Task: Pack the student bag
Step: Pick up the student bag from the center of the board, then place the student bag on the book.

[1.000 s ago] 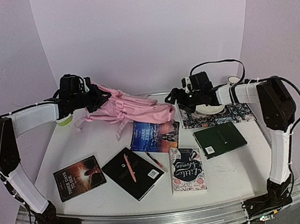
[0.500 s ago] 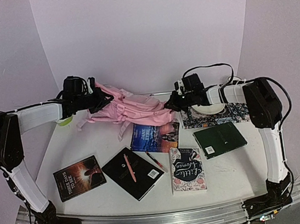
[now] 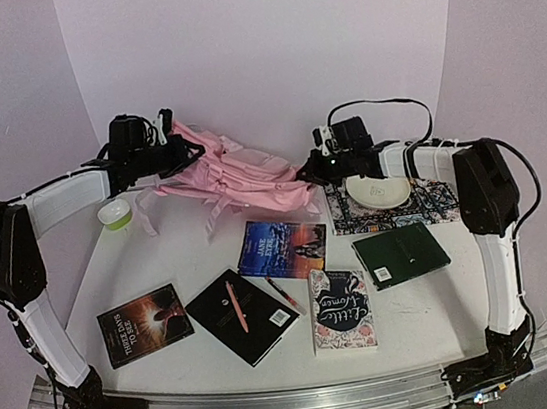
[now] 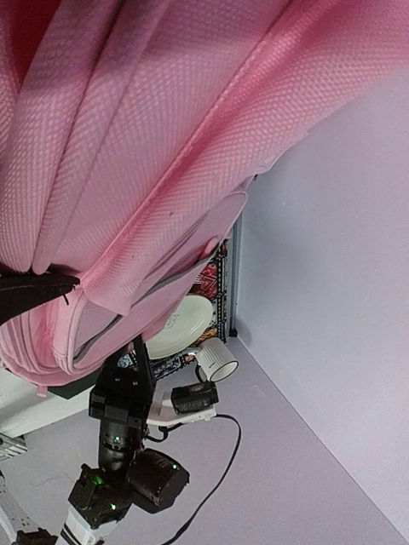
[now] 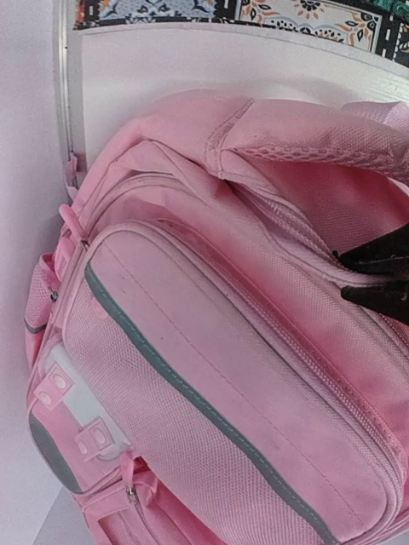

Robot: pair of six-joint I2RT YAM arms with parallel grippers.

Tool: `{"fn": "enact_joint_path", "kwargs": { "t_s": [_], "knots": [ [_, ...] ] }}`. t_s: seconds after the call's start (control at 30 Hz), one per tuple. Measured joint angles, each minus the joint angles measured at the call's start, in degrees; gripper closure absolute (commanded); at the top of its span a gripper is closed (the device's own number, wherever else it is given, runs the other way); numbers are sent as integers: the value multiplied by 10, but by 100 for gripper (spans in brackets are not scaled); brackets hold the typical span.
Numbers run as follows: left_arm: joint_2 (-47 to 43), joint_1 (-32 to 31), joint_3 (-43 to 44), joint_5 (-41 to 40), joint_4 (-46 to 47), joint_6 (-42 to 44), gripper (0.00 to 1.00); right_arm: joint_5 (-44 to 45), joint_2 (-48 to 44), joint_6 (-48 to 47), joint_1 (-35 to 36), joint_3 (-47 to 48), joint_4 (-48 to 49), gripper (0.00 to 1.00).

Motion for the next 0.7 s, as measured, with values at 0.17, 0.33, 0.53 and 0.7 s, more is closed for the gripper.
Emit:
{"fn": "enact_joint_path", "kwargs": {
  "t_s": [0.17, 0.33, 0.53, 0.7],
  "knots": [
    [0, 2, 14, 4, 0, 13, 100, 11, -34, -29, -1, 18, -31, 100],
    [-6, 4, 12, 11, 0, 15, 100, 30, -90, -55, 6, 1, -53, 100],
    [-35, 4, -48, 27, 0, 19, 100, 93, -191, -97, 54, -83, -77, 100],
    [-68, 4, -117, 31, -12, 33, 100, 170, -254, -130, 125, -156, -89, 96]
  ]
}}
